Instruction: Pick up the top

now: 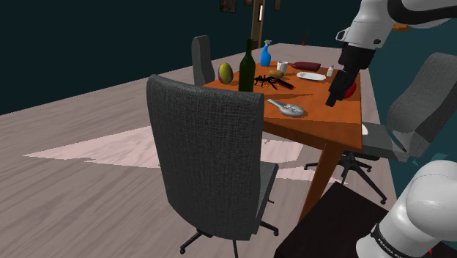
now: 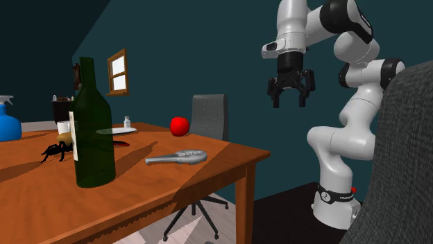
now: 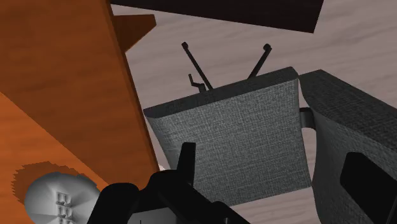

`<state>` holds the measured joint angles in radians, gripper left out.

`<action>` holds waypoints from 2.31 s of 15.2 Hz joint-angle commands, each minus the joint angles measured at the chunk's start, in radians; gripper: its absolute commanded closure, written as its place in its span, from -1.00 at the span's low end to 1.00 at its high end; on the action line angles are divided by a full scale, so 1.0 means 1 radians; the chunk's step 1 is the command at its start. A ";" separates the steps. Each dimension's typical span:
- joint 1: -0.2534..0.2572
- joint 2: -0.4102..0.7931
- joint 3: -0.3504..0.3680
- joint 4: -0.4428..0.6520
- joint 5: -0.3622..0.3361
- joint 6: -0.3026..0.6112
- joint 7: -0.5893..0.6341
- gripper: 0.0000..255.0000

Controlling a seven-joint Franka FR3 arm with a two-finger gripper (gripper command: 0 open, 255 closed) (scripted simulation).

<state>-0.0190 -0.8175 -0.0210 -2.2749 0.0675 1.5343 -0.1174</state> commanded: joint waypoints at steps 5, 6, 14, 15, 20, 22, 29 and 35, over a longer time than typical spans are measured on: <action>-0.015 0.127 -0.032 0.033 -0.027 0.083 -0.032 -1.00; -0.018 0.160 -0.040 0.044 -0.033 0.102 -0.040 -1.00; -0.041 0.437 -0.101 0.177 -0.060 0.226 -0.098 -1.00; -0.043 0.473 -0.109 0.199 -0.061 0.238 -0.105 -1.00; -0.058 0.657 -0.144 0.328 -0.057 0.280 -0.142 -1.00; -0.065 0.732 -0.156 0.389 -0.051 0.290 -0.157 -1.00; -0.104 1.009 -0.189 0.651 -0.016 0.287 -0.207 -1.00; -0.137 1.180 -0.198 0.817 0.009 0.281 -0.230 -1.00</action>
<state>-0.1535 0.3544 -0.2181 -1.4579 0.0756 1.8066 -0.3450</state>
